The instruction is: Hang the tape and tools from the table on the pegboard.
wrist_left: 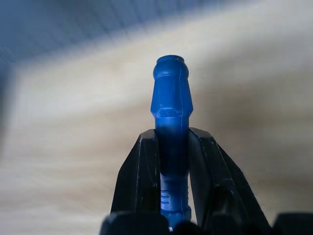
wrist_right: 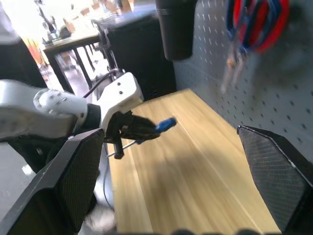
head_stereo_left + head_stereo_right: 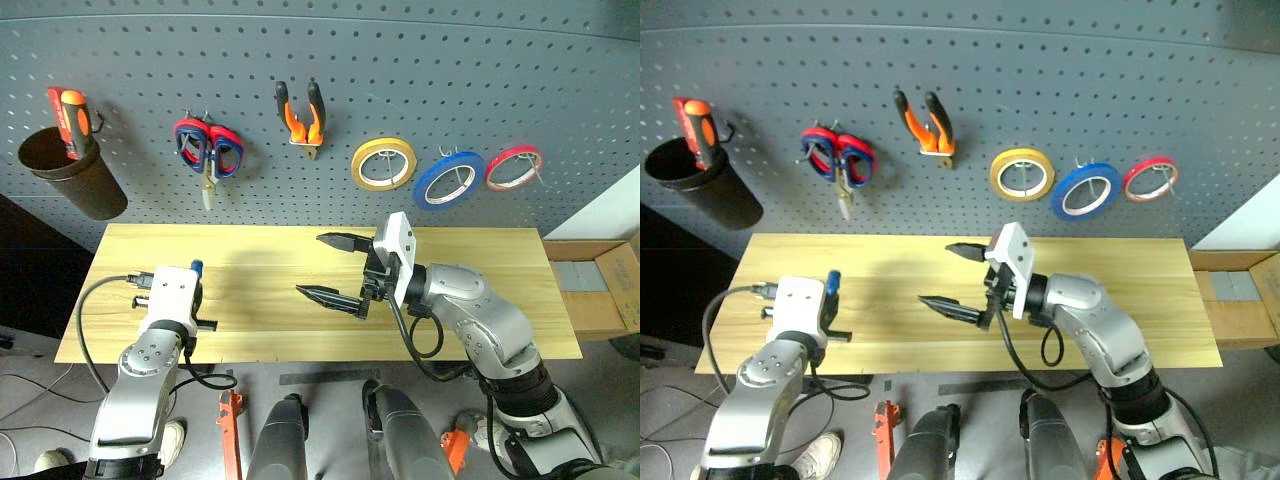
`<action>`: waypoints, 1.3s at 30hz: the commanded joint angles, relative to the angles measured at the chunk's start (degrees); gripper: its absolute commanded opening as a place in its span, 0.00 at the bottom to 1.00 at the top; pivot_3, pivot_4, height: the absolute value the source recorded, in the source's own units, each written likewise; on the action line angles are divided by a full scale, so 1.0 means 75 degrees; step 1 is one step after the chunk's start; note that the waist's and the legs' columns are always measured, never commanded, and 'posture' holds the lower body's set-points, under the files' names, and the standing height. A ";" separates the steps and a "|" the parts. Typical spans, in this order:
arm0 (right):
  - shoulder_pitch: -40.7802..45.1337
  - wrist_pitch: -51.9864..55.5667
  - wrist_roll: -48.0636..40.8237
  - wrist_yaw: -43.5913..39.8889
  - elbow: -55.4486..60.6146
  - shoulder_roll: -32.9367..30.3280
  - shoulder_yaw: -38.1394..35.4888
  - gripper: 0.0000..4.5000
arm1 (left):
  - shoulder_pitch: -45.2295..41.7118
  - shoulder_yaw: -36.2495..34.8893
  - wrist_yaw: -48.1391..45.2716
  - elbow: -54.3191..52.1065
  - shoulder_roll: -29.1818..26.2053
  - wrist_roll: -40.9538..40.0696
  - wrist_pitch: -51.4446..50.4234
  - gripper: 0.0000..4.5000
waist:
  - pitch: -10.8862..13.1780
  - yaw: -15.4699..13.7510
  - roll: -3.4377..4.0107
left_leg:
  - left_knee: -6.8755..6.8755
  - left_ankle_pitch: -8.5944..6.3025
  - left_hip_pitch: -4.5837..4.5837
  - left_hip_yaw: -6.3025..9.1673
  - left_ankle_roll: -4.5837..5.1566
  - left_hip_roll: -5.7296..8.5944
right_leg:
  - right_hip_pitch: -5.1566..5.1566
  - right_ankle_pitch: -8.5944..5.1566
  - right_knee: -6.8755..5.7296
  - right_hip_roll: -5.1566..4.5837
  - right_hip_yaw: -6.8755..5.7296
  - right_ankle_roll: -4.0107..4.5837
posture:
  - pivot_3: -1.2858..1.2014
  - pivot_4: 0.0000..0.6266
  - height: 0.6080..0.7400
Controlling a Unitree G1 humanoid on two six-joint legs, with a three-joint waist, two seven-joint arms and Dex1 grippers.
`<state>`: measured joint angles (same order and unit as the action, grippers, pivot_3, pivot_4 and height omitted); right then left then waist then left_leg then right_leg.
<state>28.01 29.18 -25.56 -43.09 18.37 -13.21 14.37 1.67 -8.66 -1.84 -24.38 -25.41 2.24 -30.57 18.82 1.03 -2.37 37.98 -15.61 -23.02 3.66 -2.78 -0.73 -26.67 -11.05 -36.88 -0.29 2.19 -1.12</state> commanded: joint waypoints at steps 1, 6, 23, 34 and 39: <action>0.0318 -0.0231 -0.0149 0.0419 0.0246 0.0418 -0.0271 1.00 | -0.0289 0.0067 0.0448 -0.1078 0.0039 0.0741 0.1436 0.11 | -0.0011 -0.0029 -0.0006 | 0.0001 0.0008 -0.0001 -0.0009 -0.0005 0.0003 | 0.0001 0.0000 0.0002 0.0000 0.0003 -0.0001 | 0.55 0.40 1.00; 0.0976 -0.0692 0.0080 0.1084 -0.0152 0.1221 -0.0420 1.00 | -0.1952 -0.0667 0.0693 -0.0411 -0.0529 0.1120 0.2478 0.11 | -0.0082 -0.0112 -0.0051 | 0.0008 0.0026 0.0010 -0.0041 -0.0008 0.0010 | -0.0001 0.0004 -0.0012 0.0023 -0.0013 -0.0006 | 0.56 0.33 1.00; 0.1352 -0.1846 0.0887 0.1642 -0.1116 0.1774 -0.0341 1.00 | -0.5736 -0.1369 0.1523 0.4397 -0.1403 0.1008 0.4524 0.11 | -0.0381 -0.0131 -0.0107 | 0.0000 0.0038 0.0009 -0.0043 -0.0029 0.0014 | -0.0007 0.0048 -0.0015 0.0027 -0.0042 0.0030 | 0.54 0.28 1.00; 0.1230 -0.1982 0.1154 0.1634 -0.1227 0.1602 -0.0267 1.00 | -0.5407 -0.1935 0.1620 0.5092 -0.0998 0.0141 0.3865 0.11 | -0.0418 -0.0120 -0.0109 | 0.0010 0.0039 0.0011 -0.0045 -0.0028 0.0012 | -0.0008 0.0052 -0.0027 0.0027 -0.0040 0.0034 | 0.54 0.30 1.00; 0.1219 -0.2020 0.1189 0.1568 -0.1285 0.1526 -0.0272 1.00 | -0.5146 -0.2061 0.1664 0.4750 -0.0745 -0.0069 0.3367 0.11 | -0.0447 -0.0122 -0.0131 | 0.0018 0.0039 0.0012 -0.0046 -0.0027 0.0011 | -0.0007 0.0057 -0.0032 0.0028 -0.0042 0.0040 | 0.54 0.30 1.00</action>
<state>37.10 15.49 -16.80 -31.02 7.67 -1.68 12.53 -36.48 -22.99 10.06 14.97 -30.05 2.09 -4.95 15.47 0.12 -3.35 38.11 -15.31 -22.93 3.34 -2.98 -0.65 -26.72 -10.61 -37.13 -0.07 1.86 -0.81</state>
